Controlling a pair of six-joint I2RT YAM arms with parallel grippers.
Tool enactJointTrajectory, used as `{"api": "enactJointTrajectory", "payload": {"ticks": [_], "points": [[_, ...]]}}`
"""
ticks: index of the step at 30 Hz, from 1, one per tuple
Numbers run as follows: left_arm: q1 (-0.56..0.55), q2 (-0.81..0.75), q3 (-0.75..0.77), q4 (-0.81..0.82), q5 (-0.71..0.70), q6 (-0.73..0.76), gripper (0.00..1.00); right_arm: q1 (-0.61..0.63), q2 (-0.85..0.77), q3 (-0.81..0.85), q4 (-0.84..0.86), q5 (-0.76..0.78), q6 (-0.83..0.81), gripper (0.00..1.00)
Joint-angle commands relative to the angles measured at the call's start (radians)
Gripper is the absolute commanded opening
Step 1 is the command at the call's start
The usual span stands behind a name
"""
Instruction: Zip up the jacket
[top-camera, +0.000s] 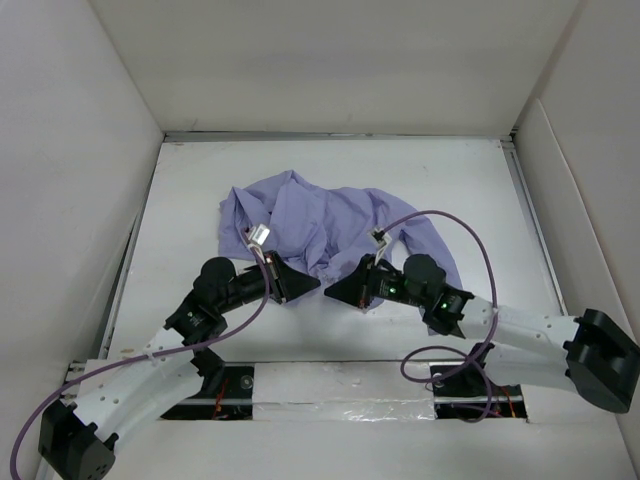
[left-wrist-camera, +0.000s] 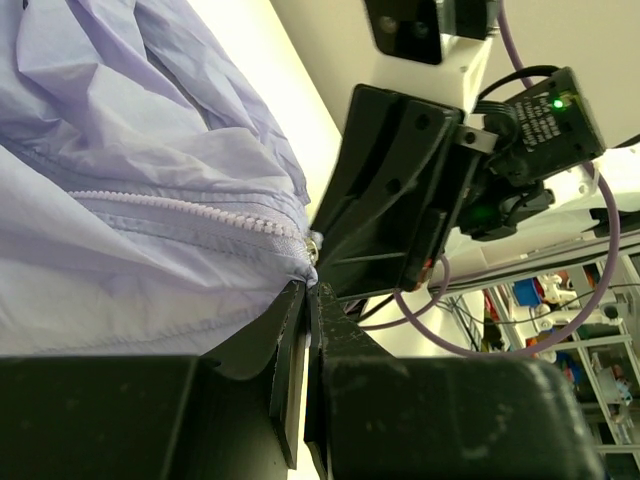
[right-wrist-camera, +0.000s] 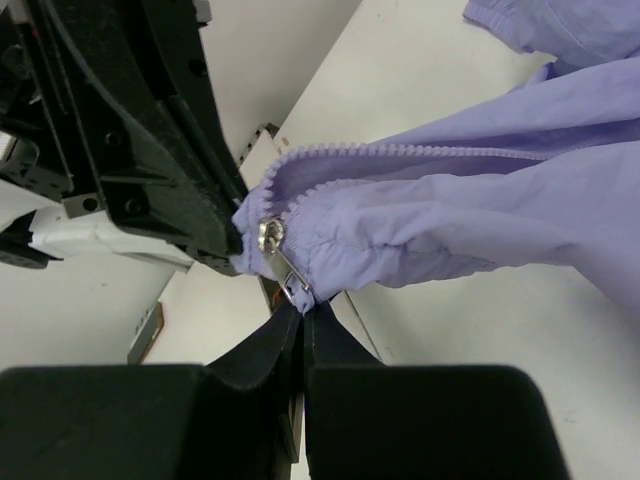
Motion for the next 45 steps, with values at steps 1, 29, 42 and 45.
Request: {"api": "enactJointTrajectory", "payload": {"ticks": [1,29,42,45], "points": [[-0.005,-0.018,0.010,0.012,0.014,0.018,0.00,0.024,-0.068,0.048,-0.077,-0.011,0.006,0.00],[-0.119,-0.151,-0.038,-0.231,-0.106,0.101,0.00,-0.232,0.237,0.315,0.360,-0.559,0.411,0.00],[-0.119,-0.179,0.016,-0.310,-0.120,0.110,0.00,-0.424,0.617,0.531,0.641,-0.479,0.628,0.00],[-0.119,-0.220,0.057,-0.358,-0.163,0.117,0.00,-0.490,0.619,0.646,0.426,-0.421,0.473,0.00]]}}
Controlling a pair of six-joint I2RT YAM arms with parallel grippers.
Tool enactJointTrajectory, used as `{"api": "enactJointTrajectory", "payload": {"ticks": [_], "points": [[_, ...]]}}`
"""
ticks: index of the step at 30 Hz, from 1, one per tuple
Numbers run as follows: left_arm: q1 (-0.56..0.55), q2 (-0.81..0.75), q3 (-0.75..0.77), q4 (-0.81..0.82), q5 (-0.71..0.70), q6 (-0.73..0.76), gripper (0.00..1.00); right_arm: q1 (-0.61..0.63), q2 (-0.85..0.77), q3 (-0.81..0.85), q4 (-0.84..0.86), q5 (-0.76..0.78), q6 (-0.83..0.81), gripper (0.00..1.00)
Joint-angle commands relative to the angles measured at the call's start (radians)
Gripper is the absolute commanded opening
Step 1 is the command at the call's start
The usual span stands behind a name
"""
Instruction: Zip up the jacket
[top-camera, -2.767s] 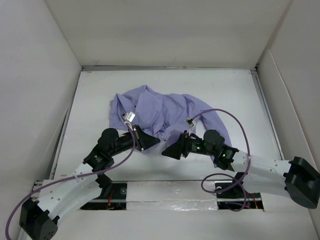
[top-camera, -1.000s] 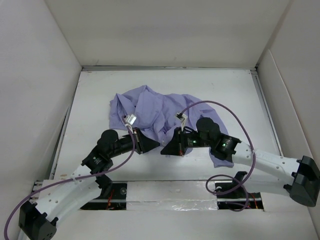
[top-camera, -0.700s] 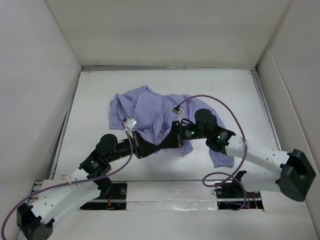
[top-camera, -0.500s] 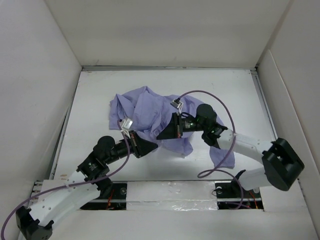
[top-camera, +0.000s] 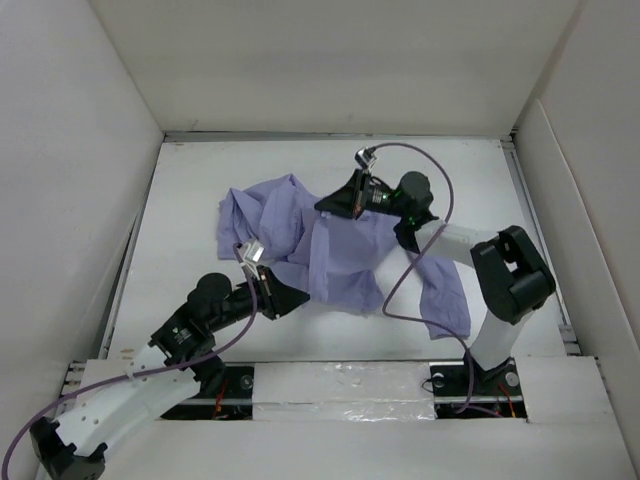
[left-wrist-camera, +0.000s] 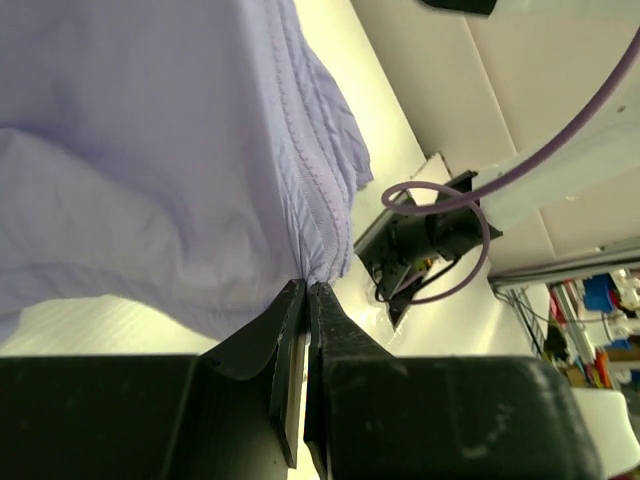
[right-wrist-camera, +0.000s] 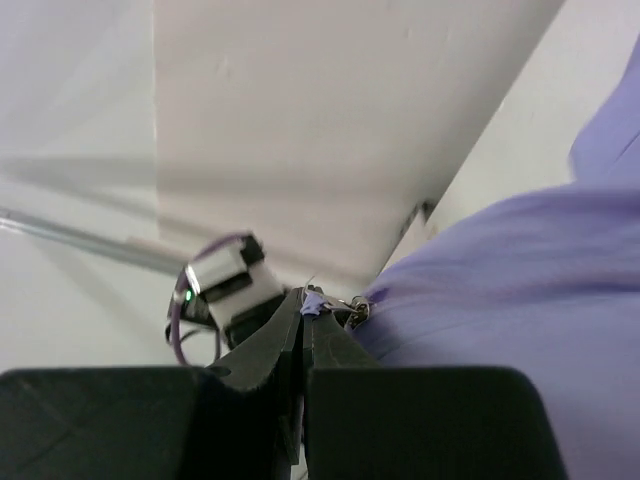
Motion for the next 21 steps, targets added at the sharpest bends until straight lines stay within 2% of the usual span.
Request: {"api": "enactJointTrajectory", "payload": {"ticks": [1,2,3,4,5,6,10,14,18,21], "points": [[-0.013,-0.051,0.095,-0.082,0.004,0.027,0.00,-0.127,-0.023,0.171,-0.113,0.141,-0.169,0.00],[-0.013,-0.064,0.128,-0.111,-0.022,0.031,0.00,-0.154,-0.006,0.239,-0.219,0.172,-0.236,0.00],[-0.013,-0.064,0.129,-0.126,-0.035,0.037,0.00,-0.181,-0.006,0.240,-0.254,0.184,-0.262,0.00],[-0.013,-0.073,0.161,-0.142,-0.047,0.042,0.00,-0.209,0.025,0.311,-0.282,0.199,-0.290,0.00],[-0.013,-0.079,0.178,-0.154,-0.056,0.053,0.00,-0.261,0.040,0.352,-0.393,0.224,-0.356,0.00],[-0.013,-0.084,0.195,-0.178,-0.075,0.057,0.00,-0.289,0.058,0.395,-0.435,0.259,-0.385,0.00],[-0.013,-0.130,0.306,-0.254,-0.162,0.082,0.00,-0.414,0.169,0.570,-0.513,0.292,-0.431,0.00],[-0.013,-0.154,0.423,-0.344,-0.277,0.120,0.00,-0.516,0.305,0.836,-0.660,0.289,-0.462,0.00],[-0.013,-0.145,0.512,-0.407,-0.403,0.162,0.00,-0.554,0.300,0.897,-0.685,0.276,-0.487,0.00],[-0.013,-0.148,0.586,-0.412,-0.475,0.182,0.00,-0.582,0.270,0.974,-0.832,0.357,-0.603,0.00]]}}
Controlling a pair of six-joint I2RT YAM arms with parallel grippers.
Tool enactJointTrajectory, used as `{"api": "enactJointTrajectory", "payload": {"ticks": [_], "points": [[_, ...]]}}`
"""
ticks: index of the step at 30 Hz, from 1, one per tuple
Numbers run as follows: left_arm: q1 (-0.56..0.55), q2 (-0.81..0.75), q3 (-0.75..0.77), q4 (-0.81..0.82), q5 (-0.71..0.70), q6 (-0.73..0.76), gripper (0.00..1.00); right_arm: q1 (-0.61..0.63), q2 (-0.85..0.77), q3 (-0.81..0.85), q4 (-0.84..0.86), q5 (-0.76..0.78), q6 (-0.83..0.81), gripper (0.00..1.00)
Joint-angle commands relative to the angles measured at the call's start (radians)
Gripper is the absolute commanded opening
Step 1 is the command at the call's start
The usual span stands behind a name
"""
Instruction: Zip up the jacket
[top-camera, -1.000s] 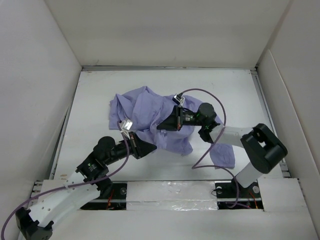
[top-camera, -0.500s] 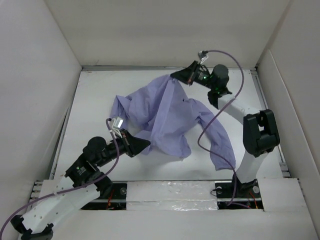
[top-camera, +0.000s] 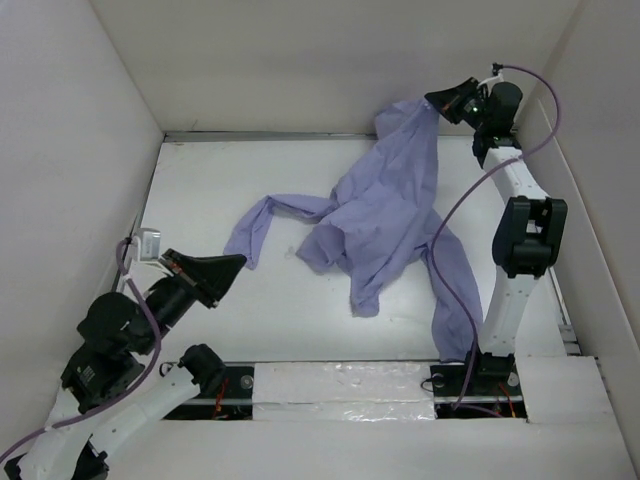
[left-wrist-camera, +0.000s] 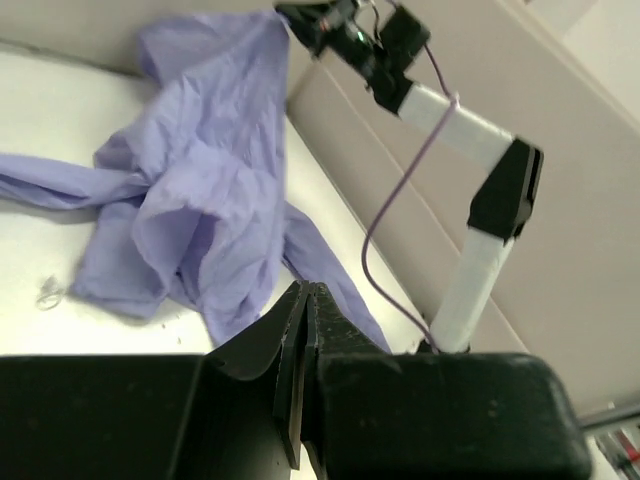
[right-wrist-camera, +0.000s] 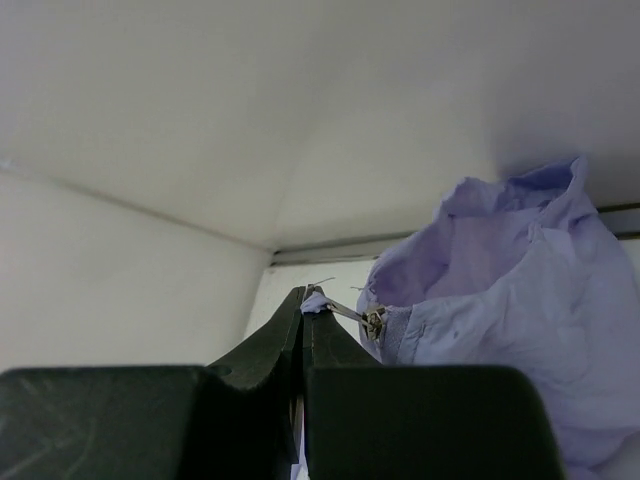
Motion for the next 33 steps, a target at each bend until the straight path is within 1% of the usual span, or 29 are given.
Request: {"api": "enactJointTrajectory", "payload": {"ticks": [1,2,3,5,6,8,9,11,12,13,14,15,16,17,18,20,21,22,23,24,25,26,27,28,29,30,31,32,33], "points": [[-0.006,-0.023,0.085,-0.011,-0.115,0.052,0.00,-0.036,-0.075,0.124,-0.108,0.093,-0.131,0.00],[-0.006,-0.027,0.085,0.004,-0.117,0.057,0.00,-0.050,-0.078,0.120,-0.079,0.075,-0.119,0.00],[-0.006,-0.021,0.081,0.024,-0.098,0.057,0.00,-0.059,-0.078,0.109,-0.051,0.005,-0.068,0.00],[-0.015,0.039,0.032,0.039,-0.075,0.028,0.00,-0.049,-0.118,0.025,0.040,-0.040,-0.023,0.00],[-0.015,0.059,-0.002,0.105,-0.027,0.017,0.00,-0.036,-0.143,-0.004,0.041,-0.048,-0.040,0.00],[-0.015,0.134,-0.120,0.203,0.036,-0.030,0.00,-0.001,-0.221,-0.066,0.003,-0.042,-0.089,0.00],[-0.015,0.163,-0.152,0.302,0.090,-0.046,0.00,0.010,-0.247,-0.087,0.001,-0.028,-0.124,0.00],[-0.015,0.289,-0.206,0.377,0.116,-0.066,0.00,0.022,-0.314,-0.133,-0.022,-0.028,-0.146,0.00],[-0.015,0.335,-0.212,0.432,0.118,-0.063,0.06,0.034,-0.334,-0.149,-0.023,-0.033,-0.154,0.00],[-0.015,0.427,-0.226,0.460,0.115,-0.067,0.22,0.034,-0.356,-0.166,-0.022,-0.034,-0.158,0.00],[-0.015,0.471,-0.235,0.496,0.118,-0.061,0.28,0.048,-0.377,-0.181,-0.040,-0.030,-0.167,0.00],[-0.015,0.513,-0.245,0.571,0.133,-0.054,0.31,0.048,-0.419,-0.199,-0.059,-0.010,-0.192,0.00],[-0.015,0.591,-0.248,0.596,0.146,-0.066,0.35,0.060,-0.439,-0.204,-0.085,0.007,-0.209,0.00],[-0.015,0.625,-0.239,0.611,0.161,-0.067,0.35,0.060,-0.457,-0.210,-0.135,0.031,-0.227,0.00],[-0.015,0.647,-0.234,0.634,0.193,-0.070,0.35,0.060,-0.492,-0.244,-0.148,0.066,-0.246,0.00],[-0.015,0.650,-0.248,0.658,0.196,-0.084,0.35,0.060,-0.522,-0.297,-0.146,0.076,-0.246,0.00],[-0.015,0.638,-0.255,0.661,0.170,-0.086,0.36,0.050,-0.534,-0.327,-0.146,0.068,-0.241,0.00],[-0.015,0.600,-0.266,0.655,0.146,-0.086,0.42,0.050,-0.566,-0.392,-0.154,0.068,-0.241,0.00],[-0.015,0.578,-0.271,0.647,0.118,-0.089,0.45,0.062,-0.590,-0.438,-0.142,0.071,-0.243,0.00],[-0.015,0.558,-0.272,0.623,0.062,-0.090,0.47,0.074,-0.620,-0.492,-0.122,0.082,-0.246,0.02],[-0.015,0.518,-0.271,0.613,0.035,-0.092,0.53,0.094,-0.685,-0.599,-0.113,0.096,-0.253,0.04],[-0.015,0.498,-0.272,0.607,-0.013,-0.090,0.56,0.144,-0.719,-0.645,-0.112,0.143,-0.284,0.07],[-0.015,0.480,-0.274,0.601,-0.029,-0.092,0.58,0.171,-0.755,-0.688,-0.129,0.180,-0.307,0.09],[-0.015,0.448,-0.274,0.595,-0.046,-0.092,0.64,0.198,-0.787,-0.728,-0.148,0.220,-0.322,0.12],[-0.015,0.434,-0.274,0.590,-0.058,-0.092,0.70,0.220,-0.848,-0.805,-0.158,0.261,-0.332,0.17],[-0.015,0.426,-0.274,0.577,-0.072,-0.092,0.75,0.231,-0.874,-0.831,-0.178,0.292,-0.348,0.38],[-0.015,0.418,-0.265,0.564,-0.080,-0.089,0.80,0.231,-0.899,-0.853,-0.198,0.349,-0.356,0.53],[-0.015,0.420,-0.257,0.553,-0.084,-0.087,0.82,0.211,-0.946,-0.871,-0.250,0.387,-0.364,0.70],[-0.015,0.423,-0.251,0.532,-0.089,-0.083,0.84,0.164,-0.968,-0.868,-0.278,0.416,-0.381,1.00]]}}
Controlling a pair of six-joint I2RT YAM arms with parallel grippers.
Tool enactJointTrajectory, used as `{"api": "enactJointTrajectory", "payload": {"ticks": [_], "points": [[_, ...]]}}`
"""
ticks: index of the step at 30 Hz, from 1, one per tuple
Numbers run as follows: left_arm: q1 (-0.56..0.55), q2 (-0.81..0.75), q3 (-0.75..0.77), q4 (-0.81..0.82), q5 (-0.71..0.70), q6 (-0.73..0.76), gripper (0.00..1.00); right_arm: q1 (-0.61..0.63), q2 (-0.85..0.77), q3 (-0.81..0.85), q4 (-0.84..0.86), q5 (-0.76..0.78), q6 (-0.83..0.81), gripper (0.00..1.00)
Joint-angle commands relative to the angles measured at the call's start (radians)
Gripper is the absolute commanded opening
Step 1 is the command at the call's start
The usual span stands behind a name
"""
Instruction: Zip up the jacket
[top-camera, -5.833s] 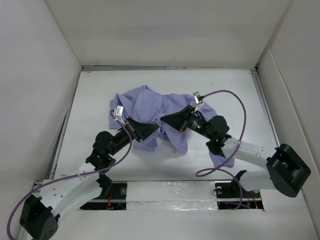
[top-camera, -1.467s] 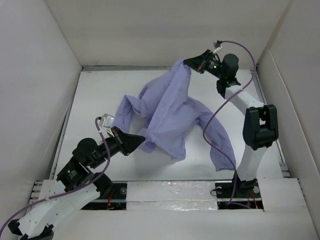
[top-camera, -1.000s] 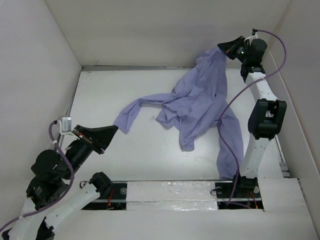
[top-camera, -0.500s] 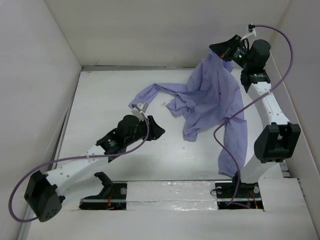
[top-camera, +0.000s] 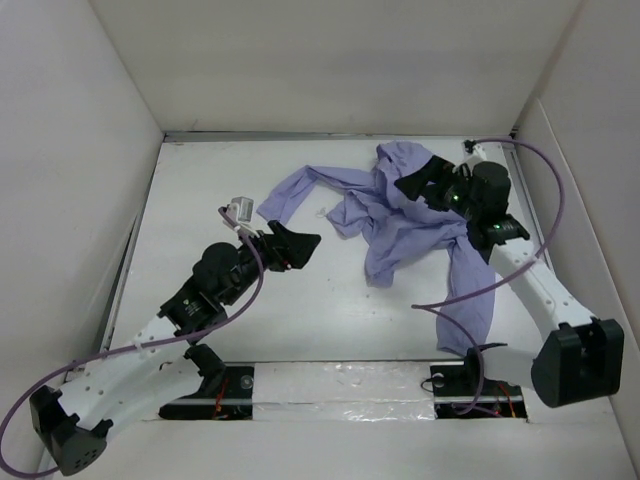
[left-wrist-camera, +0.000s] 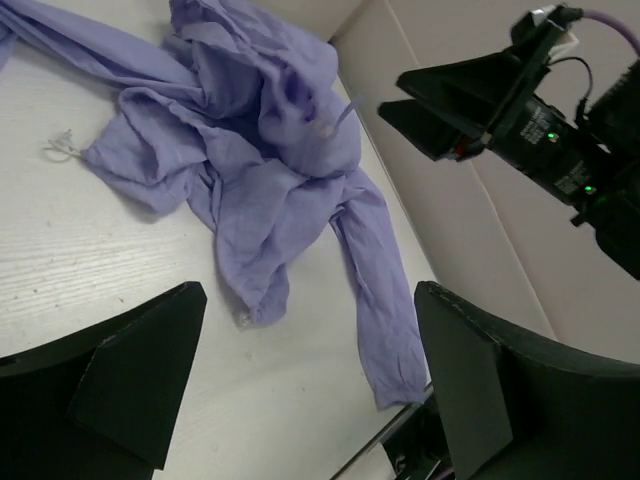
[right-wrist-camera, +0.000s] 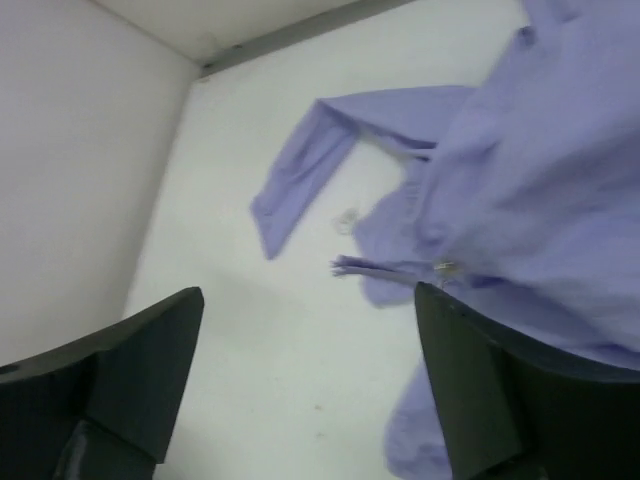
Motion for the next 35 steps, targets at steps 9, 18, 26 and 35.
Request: {"api": "enactJointTrajectory", "payload": {"ticks": [9,18,26,35], "points": [[-0.003,-0.019,0.103,-0.082,-0.080,0.021,0.90,-0.173,-0.318,0.177,-0.246,0.229,-0.188,0.79],[-0.003,-0.108,0.155,-0.174,-0.154,0.044,0.97,-0.173,-0.663,0.018,-0.410,0.332,-0.261,1.00],[-0.003,-0.217,0.158,-0.215,-0.240,0.077,0.98,-0.173,-0.822,-0.043,-0.530,0.304,-0.271,1.00],[-0.003,-0.311,0.094,-0.211,-0.220,0.097,0.98,-0.164,-0.903,-0.100,-0.518,0.384,-0.255,1.00]]}}
